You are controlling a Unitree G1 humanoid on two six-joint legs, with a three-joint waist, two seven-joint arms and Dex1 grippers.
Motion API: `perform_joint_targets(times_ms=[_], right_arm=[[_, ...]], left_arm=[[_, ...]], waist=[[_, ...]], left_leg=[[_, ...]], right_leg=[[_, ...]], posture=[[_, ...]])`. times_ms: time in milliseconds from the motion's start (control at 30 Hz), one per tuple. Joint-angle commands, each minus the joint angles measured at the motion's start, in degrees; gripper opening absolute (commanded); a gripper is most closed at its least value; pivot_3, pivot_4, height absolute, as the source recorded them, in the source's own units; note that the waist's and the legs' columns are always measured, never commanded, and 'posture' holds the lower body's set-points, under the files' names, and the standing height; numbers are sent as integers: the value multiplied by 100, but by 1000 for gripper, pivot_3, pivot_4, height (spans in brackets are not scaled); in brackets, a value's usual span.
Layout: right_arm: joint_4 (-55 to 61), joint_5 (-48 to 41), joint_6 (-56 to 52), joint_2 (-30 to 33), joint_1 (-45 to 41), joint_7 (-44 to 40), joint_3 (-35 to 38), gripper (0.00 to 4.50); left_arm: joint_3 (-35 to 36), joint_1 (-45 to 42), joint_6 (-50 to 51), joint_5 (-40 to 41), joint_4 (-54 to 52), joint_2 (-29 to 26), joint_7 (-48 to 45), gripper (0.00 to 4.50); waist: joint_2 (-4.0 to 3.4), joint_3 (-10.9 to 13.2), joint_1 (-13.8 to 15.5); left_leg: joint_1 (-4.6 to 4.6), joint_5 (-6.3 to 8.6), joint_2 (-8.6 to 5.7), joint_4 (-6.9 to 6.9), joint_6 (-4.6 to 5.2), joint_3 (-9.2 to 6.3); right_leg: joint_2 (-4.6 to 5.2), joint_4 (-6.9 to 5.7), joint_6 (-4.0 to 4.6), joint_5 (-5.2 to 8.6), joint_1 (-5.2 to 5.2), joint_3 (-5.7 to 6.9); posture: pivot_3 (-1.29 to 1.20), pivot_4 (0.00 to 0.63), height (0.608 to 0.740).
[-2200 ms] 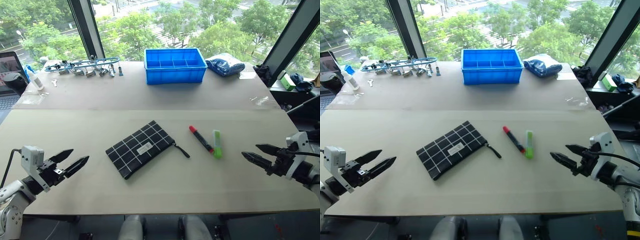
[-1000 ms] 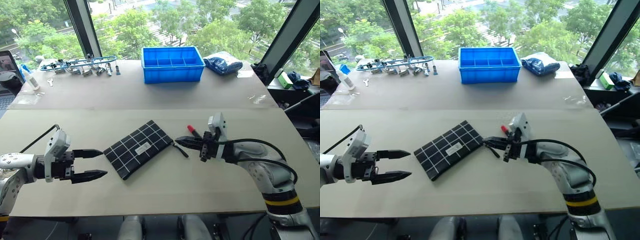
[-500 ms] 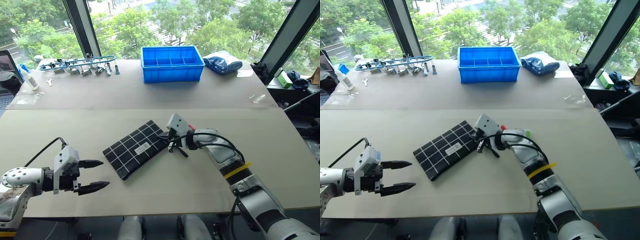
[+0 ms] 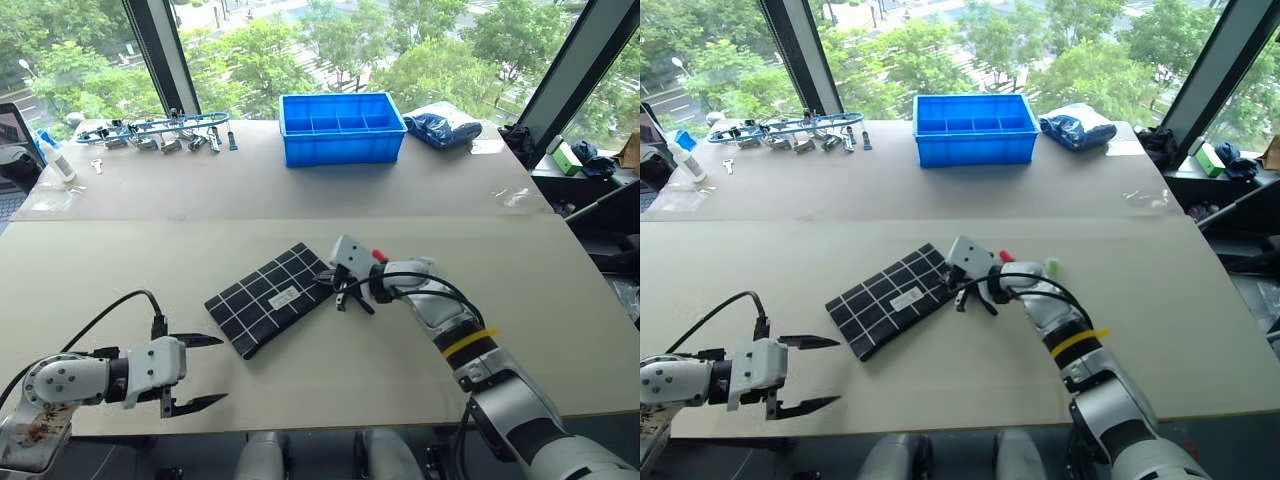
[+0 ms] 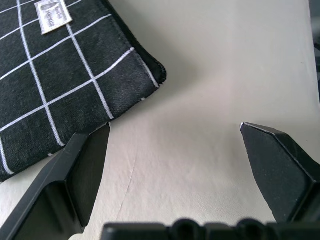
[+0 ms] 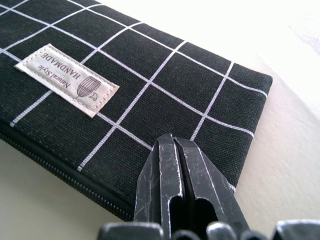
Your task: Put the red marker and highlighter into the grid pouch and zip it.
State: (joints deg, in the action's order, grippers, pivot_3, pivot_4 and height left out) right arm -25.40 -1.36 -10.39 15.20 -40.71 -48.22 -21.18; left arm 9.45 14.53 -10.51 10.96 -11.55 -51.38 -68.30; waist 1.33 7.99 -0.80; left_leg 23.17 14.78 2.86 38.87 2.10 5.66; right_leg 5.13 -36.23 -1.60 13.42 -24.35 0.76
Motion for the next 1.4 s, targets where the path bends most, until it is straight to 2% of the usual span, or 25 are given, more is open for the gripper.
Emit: perform_joint_targets(times_ms=[33, 100, 467, 733, 1067, 1167, 1267, 1367, 1400], right_arm=[[137, -65, -95, -76, 91, 14, 170, 10], [234, -97, -151, -91, 158, -18, 207, 10], [474, -105, -338, -127, 237, -12, 387, 10], [512, -98, -373, -172, 241, 8, 445, 10], [466, -64, -357, -177, 167, -2, 492, 10], [498, -66, -368, -172, 189, -13, 488, 0], [487, -71, -367, -178, 184, -6, 498, 0], [490, -73, -368, -177, 183, -1, 504, 0], [498, -76, -372, -174, 186, -2, 509, 0]], left_arm=[[-54, -297, -197, -6, 147, -47, 38, 4500], [-123, -418, -245, 26, 242, -73, -39, 4500], [-721, -1444, -2199, -985, 1622, 105, 478, 4500], [-1108, -1950, -2648, -1615, 1981, 385, 1237, 4500], [-1425, -2140, -3192, -1671, 2157, 416, 1492, 4500], [-1461, -2196, -3329, -1564, 2128, 410, 1520, 3775], [-1581, -2243, -3356, -1522, 2023, 453, 1525, 2779], [-1715, -2274, -3347, -1506, 1892, 503, 1550, 2779], [-1764, -2285, -3326, -1493, 1835, 516, 1541, 2506]], waist=[[0, 0, 1], [0, 0, -5], [-3, -2, 14], [-9, -4, 29], [-12, -6, 78], [-12, -6, 71], [-12, -6, 60], [-12, -6, 47], [-12, -6, 43]], left_leg=[[1, 0, 0, 0, 0, 0], [1, 0, 0, 0, 0, 0], [-3, 0, -2, 1, 1, 9], [-6, -1, -2, 3, 1, 13], [-7, -1, -3, 6, 1, 16], [-6, -1, -3, 6, 1, 17], [-2, -1, -2, 6, 1, 18], [0, -1, -1, 5, 2, 18], [0, -1, -1, 5, 2, 18]], right_leg=[[0, -1, 0, 0, 0, 2], [-1, 0, 0, 0, 0, 2], [0, -1, -1, -1, 3, 1], [0, -6, -2, -1, 8, 2], [2, -7, -4, -2, 9, 2], [2, -6, -4, -2, 8, 2], [1, -5, -4, -2, 5, 3], [0, -3, -4, -2, 4, 3], [0, -3, -4, -2, 4, 2]], posture=[[0, 150, 740], [0, 150, 740], [0, 150, 740], [0, 150, 740], [0, 150, 740], [0, 150, 740], [0, 150, 740], [0, 150, 740], [0, 150, 740]])
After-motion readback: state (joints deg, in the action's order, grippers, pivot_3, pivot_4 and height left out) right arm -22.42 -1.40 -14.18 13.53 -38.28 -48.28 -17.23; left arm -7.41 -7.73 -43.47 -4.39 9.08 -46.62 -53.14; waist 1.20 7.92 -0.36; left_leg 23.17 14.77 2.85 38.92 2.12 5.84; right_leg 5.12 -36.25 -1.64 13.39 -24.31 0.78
